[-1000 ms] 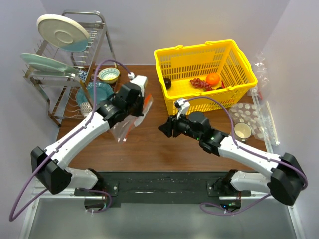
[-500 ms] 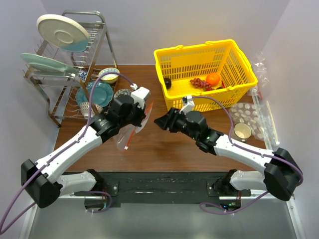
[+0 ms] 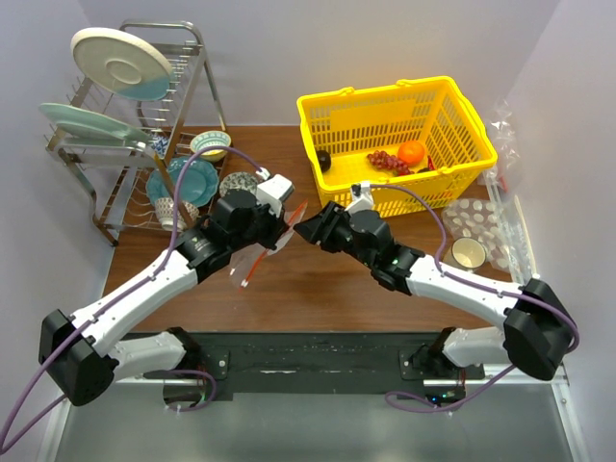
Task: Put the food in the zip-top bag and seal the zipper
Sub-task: Open the zipper of the food storage bag.
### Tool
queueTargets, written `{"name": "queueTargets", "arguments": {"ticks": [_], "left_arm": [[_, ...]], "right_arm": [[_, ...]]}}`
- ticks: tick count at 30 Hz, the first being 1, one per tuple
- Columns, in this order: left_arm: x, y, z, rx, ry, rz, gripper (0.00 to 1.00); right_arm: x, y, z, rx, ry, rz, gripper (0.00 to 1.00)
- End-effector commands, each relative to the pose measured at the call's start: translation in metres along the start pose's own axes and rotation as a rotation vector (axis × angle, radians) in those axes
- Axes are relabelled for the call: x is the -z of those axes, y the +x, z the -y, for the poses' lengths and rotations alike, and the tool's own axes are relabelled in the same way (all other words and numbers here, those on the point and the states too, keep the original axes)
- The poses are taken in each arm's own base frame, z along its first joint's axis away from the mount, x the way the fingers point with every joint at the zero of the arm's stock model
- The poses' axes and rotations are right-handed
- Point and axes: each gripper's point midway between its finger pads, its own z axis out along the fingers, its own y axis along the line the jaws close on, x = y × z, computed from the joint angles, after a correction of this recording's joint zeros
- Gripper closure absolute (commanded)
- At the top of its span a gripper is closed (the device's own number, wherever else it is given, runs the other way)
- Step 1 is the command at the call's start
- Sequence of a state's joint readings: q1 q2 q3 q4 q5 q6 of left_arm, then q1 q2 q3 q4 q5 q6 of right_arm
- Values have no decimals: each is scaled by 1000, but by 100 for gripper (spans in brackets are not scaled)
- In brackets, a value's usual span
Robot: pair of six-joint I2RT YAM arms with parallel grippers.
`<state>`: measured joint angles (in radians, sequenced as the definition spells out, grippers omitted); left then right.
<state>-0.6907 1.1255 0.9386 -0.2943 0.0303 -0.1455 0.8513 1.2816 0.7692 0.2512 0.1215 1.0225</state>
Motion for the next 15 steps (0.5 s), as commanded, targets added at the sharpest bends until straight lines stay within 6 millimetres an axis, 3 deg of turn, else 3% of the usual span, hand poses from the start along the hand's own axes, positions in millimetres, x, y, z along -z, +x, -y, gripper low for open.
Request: {"name": "queueTargets", "arguments": {"ticks": [1,8,12,15], "left_arm": [[-4,-10,4,-11,18,44,100],[-6,-8,7,-6,33,32,100],[-1,-14,8,-9,44,60,100],[2,-14,5,-11,28,69,100]], "right_arm": [[-4,-18,-31,-21,-67,51,46],[-17,-13,-28,-7,-33,26,47],[-20,-13,-23,-20,-9,37,53],[-19,-14,-22,-22,0,41,65]]}}
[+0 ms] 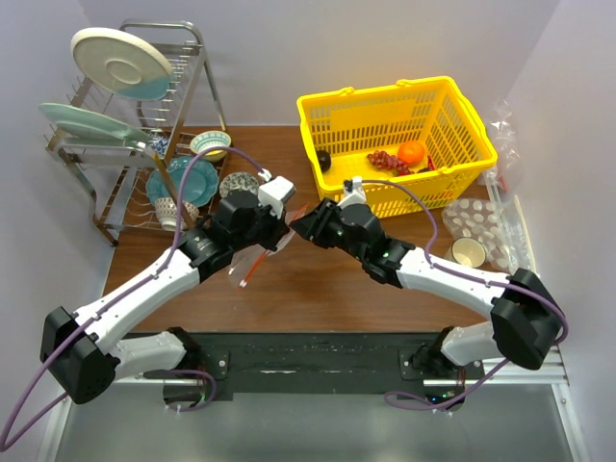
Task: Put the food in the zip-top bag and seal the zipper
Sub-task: Open the zipper of the food storage bag.
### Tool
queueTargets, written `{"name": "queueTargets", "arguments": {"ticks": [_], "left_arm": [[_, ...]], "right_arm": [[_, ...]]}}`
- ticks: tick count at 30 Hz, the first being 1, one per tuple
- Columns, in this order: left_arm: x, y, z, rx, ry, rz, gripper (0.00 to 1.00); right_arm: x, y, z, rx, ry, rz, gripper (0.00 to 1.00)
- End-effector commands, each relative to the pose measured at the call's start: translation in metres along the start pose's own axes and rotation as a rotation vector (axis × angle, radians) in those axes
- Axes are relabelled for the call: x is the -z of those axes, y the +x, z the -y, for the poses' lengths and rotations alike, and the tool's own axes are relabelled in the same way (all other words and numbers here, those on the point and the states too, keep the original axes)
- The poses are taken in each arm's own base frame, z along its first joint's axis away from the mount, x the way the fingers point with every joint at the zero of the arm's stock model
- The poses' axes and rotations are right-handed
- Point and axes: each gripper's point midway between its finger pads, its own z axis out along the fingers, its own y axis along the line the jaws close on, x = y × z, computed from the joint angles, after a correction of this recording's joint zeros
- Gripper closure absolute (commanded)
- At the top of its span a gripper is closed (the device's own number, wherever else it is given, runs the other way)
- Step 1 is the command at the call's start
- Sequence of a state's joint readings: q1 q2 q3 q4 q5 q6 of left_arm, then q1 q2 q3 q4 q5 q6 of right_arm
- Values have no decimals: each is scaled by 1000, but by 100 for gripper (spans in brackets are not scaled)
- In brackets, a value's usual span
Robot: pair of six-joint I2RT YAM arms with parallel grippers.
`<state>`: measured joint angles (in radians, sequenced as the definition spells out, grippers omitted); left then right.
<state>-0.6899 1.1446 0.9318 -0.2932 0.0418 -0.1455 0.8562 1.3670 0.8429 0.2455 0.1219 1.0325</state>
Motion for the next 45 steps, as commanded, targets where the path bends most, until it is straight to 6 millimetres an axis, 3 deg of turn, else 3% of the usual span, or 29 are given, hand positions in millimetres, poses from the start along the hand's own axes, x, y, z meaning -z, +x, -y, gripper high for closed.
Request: {"name": "queueTargets", "arguments": {"ticks": [1,6,12,19,20,24,29,32,35,38,40,43,45], "left_arm": [[8,-21,2,-16,7,95,100],[14,-27,-10,-12,-64,118,100],[27,-38,-25,-6,-160,163,100],[32,-48,-26,-4,-205,86,100],[34,-43,-28,-9,-218,53,100],[39,-56,-23,-22,-230,43,100],[37,-67,-3,-10,-138,78,100],[32,-71,13,20,-52,110,100],[30,-77,20,56,-16,143,100],[32,-83,20,61,-18,164,100],[31,-85,18,57,-28,167,100],[25,-78,18,49,-29,136,100],[20,-70,18,44,-31,94,97]], "right_arm": [[0,-15,-14,-15,-5,51,70],[3,-15,-6,-2,27,57,83],[6,-11,19,44,116,56,99],[13,-10,61,138,261,80,100],[13,-10,66,146,277,82,100],[15,-11,76,174,320,91,100],[8,-2,61,219,228,37,78],[1,6,51,200,166,9,71],[-4,15,45,177,131,-17,71],[-5,22,45,157,112,-30,74],[-4,24,48,148,112,-31,83],[2,19,47,153,125,-18,100],[9,13,43,156,130,-5,100]]}}
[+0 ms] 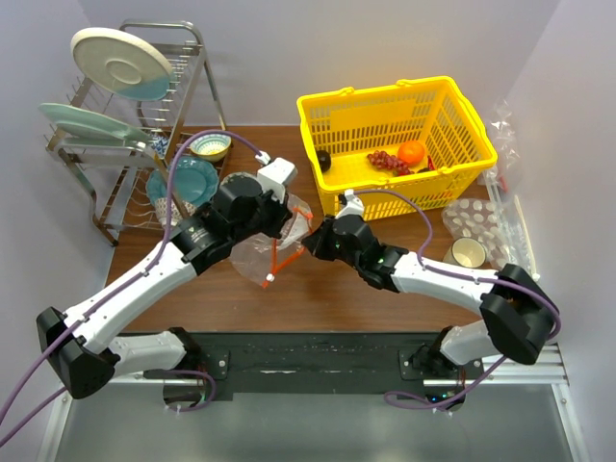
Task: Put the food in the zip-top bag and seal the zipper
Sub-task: Open the zipper of the food storage bag.
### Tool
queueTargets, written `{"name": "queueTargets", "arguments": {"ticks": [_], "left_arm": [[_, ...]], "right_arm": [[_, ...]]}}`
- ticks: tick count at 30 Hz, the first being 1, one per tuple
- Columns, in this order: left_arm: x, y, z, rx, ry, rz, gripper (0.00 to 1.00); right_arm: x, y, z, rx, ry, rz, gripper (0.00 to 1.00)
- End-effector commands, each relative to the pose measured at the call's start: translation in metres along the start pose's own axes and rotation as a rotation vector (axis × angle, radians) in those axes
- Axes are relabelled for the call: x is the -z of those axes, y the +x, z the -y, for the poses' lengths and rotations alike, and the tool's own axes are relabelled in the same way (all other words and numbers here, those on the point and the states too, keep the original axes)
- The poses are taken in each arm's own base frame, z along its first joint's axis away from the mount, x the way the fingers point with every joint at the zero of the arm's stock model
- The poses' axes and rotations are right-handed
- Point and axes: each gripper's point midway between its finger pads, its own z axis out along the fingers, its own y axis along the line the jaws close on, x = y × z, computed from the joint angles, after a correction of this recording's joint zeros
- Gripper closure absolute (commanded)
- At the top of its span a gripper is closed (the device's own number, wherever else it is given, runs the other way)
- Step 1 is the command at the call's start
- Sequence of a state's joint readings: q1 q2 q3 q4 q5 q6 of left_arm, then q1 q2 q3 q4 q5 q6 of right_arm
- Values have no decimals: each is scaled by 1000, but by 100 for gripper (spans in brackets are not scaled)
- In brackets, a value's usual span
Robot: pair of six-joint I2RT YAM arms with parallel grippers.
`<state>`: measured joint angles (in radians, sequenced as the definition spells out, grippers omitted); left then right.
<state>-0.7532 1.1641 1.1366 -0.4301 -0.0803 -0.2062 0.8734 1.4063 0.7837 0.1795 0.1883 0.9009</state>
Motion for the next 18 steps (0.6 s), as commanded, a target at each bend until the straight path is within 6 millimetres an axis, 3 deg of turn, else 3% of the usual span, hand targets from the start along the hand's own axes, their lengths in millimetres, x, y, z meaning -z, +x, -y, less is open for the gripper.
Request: {"name": "queueTargets", "arguments": {"ticks": [1,9,16,18], "left_arm": [[-9,-4,9,7,31,-17,94],[-28,35,20,-105,-22,-140,47],[-25,38,15,-149,-190,-124,45],[-21,34,13,-143,-234,-107,49]], "right_arm": [[17,-21,-15,-17,-31,57,100],[48,-40,-42,-111,-113,76,100],[63,-50,-47,-124,-117,93,100],[63,-49,-45,-125,-108,90,100]]}}
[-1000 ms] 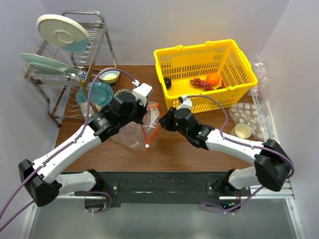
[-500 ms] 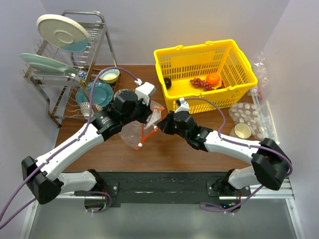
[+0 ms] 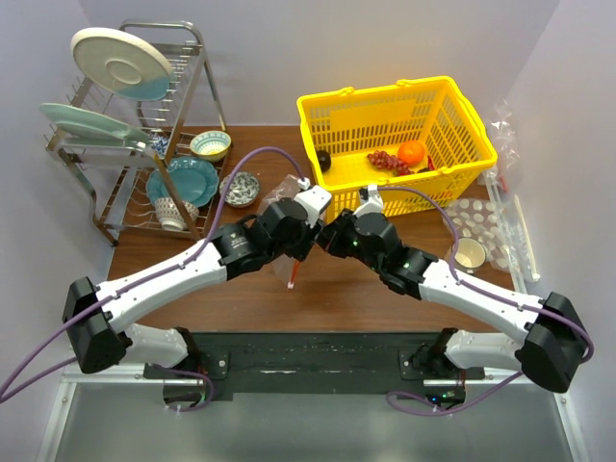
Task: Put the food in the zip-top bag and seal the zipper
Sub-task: Open the zipper of the food storage bag.
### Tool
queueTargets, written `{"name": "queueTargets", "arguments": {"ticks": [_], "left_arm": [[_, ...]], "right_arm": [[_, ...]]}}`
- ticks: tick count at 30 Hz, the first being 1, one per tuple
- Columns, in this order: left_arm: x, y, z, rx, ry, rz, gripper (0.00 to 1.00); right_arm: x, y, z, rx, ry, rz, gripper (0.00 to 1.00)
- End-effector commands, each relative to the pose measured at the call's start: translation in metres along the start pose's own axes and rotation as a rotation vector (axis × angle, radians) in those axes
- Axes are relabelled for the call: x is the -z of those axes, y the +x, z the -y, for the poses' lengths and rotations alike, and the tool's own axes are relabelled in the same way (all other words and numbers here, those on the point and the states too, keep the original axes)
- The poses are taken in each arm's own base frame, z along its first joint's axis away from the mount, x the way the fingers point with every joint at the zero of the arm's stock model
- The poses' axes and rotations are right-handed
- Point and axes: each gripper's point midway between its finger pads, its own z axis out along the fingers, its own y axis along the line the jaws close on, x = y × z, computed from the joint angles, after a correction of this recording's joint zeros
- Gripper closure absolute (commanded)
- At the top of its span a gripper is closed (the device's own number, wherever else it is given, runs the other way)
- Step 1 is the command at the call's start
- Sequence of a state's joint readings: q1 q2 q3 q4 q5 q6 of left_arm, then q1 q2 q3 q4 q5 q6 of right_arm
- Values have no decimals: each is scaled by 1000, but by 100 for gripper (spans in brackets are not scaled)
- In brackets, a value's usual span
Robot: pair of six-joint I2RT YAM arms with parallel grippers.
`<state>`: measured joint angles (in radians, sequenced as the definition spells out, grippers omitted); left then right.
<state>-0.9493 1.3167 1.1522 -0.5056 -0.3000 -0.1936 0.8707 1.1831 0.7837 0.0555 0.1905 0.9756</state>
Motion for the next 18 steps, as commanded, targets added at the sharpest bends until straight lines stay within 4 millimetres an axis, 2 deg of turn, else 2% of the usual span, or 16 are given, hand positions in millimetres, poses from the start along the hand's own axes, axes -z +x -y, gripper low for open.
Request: {"name": "queueTargets", "arguments": {"ticks": [1,4,9,15,16,17,18], "left_arm": [[9,-16,-27,28,-206,57,50],[12,-12,-30,25,-247,52,51],[9,5,-34,25,-277,22,51],[6,17,-36,45,-290,-2,53],[9,19,-40,48,-313,-5,56],[11,18,-42,62,-323,-1,69],[15,14,-43,68,-323,12,77]], "right_arm": [[10,-15,-18,-33,-29,31,100],[13,-15,-16,-32,-20,34,100],[21,-23,-23,-35,-42,58,100],[31,-28,-18,-26,-12,64,100],[32,-28,-15,-22,-1,68,100],[32,-30,-12,-19,13,81,100],[31,-29,-7,-11,34,82,100]]}}
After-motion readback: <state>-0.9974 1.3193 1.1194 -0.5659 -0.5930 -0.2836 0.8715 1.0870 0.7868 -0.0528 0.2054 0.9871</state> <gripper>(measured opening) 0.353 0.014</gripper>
